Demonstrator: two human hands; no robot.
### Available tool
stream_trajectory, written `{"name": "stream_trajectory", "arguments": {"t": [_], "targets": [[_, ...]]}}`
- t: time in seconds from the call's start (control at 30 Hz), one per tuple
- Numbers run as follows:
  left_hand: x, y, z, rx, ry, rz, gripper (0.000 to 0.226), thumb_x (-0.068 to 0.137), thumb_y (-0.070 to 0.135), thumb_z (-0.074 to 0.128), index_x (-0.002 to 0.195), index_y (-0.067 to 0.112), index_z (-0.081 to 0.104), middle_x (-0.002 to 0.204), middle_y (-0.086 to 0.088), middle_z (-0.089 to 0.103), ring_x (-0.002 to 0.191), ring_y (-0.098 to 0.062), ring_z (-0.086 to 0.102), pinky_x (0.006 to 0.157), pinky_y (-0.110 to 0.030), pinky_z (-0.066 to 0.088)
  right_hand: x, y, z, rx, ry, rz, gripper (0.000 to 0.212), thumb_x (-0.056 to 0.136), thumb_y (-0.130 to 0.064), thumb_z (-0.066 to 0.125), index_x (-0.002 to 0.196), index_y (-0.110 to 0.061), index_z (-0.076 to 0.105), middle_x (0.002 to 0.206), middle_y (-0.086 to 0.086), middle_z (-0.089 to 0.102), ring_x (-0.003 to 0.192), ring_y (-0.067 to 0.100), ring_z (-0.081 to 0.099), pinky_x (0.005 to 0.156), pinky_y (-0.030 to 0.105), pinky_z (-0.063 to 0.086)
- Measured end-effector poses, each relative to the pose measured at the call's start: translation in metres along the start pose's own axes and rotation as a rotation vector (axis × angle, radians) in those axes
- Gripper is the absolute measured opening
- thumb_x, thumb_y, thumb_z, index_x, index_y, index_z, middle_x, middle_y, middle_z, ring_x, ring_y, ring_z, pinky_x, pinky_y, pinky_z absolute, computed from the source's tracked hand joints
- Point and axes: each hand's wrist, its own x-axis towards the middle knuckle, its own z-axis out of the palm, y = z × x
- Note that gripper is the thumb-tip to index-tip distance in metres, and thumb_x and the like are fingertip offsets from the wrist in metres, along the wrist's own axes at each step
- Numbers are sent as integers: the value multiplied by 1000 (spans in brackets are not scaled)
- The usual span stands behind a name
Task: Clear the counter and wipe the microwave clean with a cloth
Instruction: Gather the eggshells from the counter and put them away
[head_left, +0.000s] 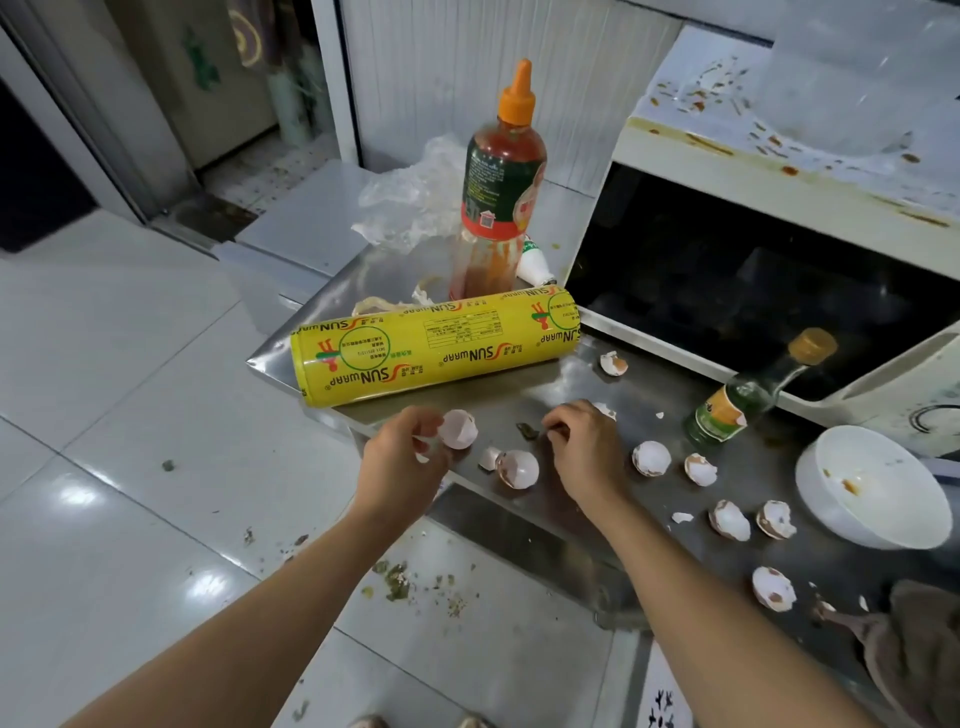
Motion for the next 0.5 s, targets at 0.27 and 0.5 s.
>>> {"name": "stream_trajectory", "arguments": {"t": [0.27, 0.5], "targets": [[6, -13, -4, 3, -1, 19, 27, 84, 16, 67, 109, 17, 59, 106, 2, 61, 91, -13, 58, 80, -30, 52, 22, -9, 14, -17, -206, -3, 19, 71, -3, 75, 89, -7, 71, 102, 9, 61, 92, 25, 59, 77, 24, 42], [5, -16, -4, -8, -26, 20, 31, 81, 12, 69, 110, 18, 59, 108, 1, 62, 91, -12, 58, 79, -27, 51, 16, -14, 6, -13, -151, -4, 15, 77, 6, 65, 79, -7, 72, 92, 6, 66, 86, 21, 60, 70, 16, 37]]}}
